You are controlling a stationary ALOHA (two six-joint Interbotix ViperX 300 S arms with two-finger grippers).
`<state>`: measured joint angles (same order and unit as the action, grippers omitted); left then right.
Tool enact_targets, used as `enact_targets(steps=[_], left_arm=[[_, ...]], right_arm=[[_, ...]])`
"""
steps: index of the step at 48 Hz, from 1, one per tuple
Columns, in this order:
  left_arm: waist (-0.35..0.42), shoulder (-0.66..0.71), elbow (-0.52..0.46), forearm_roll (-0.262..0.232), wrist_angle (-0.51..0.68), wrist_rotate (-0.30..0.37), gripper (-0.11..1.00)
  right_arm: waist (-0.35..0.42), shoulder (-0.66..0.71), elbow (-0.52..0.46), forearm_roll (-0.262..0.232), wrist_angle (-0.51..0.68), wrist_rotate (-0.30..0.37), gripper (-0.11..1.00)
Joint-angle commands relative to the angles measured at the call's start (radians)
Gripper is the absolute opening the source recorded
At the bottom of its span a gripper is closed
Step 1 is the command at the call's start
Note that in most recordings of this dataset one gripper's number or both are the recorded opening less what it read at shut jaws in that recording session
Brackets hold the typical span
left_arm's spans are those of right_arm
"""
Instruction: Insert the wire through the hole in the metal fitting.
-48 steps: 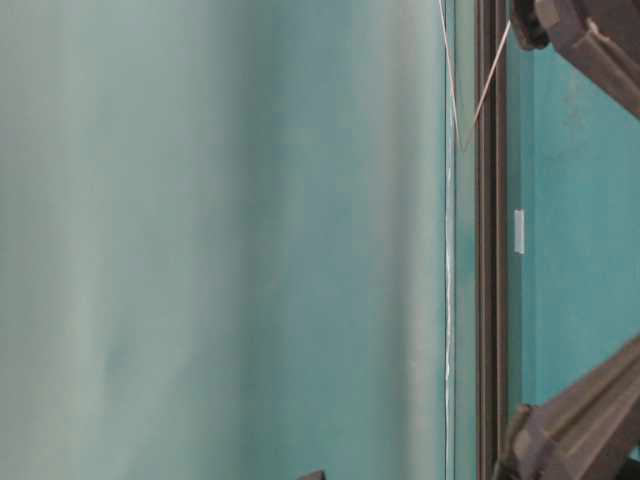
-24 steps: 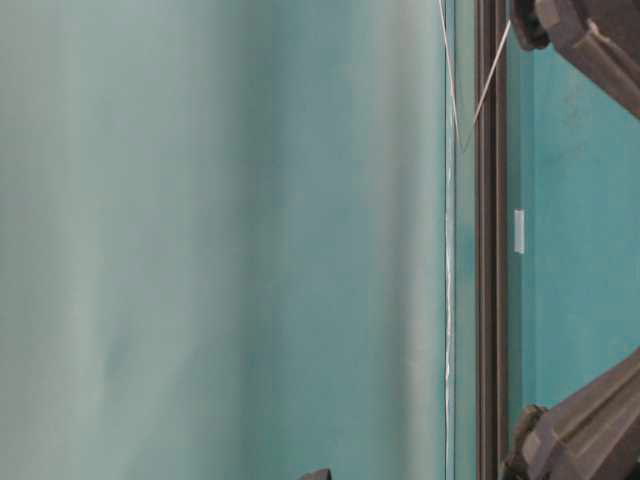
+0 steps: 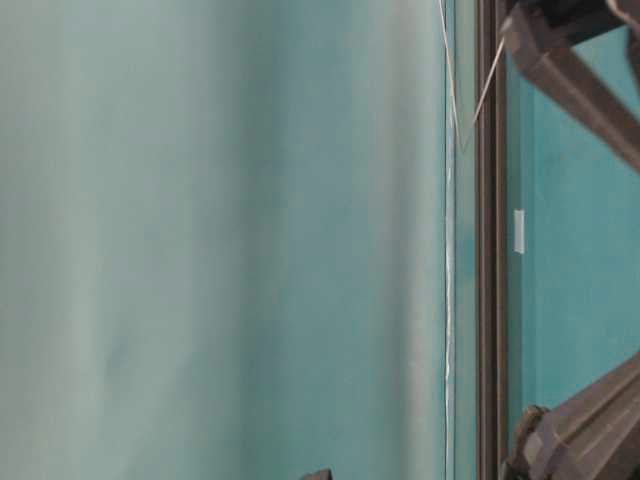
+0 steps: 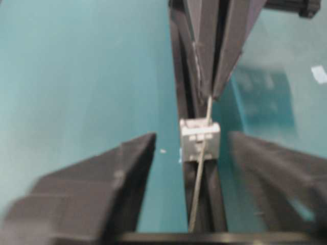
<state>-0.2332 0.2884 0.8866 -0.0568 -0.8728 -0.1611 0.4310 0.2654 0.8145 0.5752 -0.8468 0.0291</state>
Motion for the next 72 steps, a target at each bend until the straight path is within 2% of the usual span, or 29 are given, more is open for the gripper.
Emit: enact_targets(steps=[1, 27, 51, 58, 72], left_arm=[[-0.003, -0.012, -0.008, 0.002, -0.003, -0.002, -0.10], [-0.034, -0.083, 0.089, -0.002, 0.031, -0.003, -0.10], [-0.064, -0.276, 0.253, -0.002, 0.118, -0.005, -0.10], [-0.067, -0.342, 0.296, -0.002, 0.172, -0.035, -0.10], [-0.069, -0.390, 0.302, -0.002, 0.252, -0.049, -0.10]], right_arm=[[0.000, -0.043, -0.009, -0.003, -0.009, -0.002, 0.91], [0.000, -0.080, 0.040, -0.003, -0.009, -0.015, 0.91], [0.000, -0.087, 0.041, -0.003, -0.005, -0.023, 0.91], [0.000, -0.091, 0.041, -0.003, -0.005, -0.023, 0.91], [0.000, -0.089, 0.041, -0.003, -0.003, -0.023, 0.90]])
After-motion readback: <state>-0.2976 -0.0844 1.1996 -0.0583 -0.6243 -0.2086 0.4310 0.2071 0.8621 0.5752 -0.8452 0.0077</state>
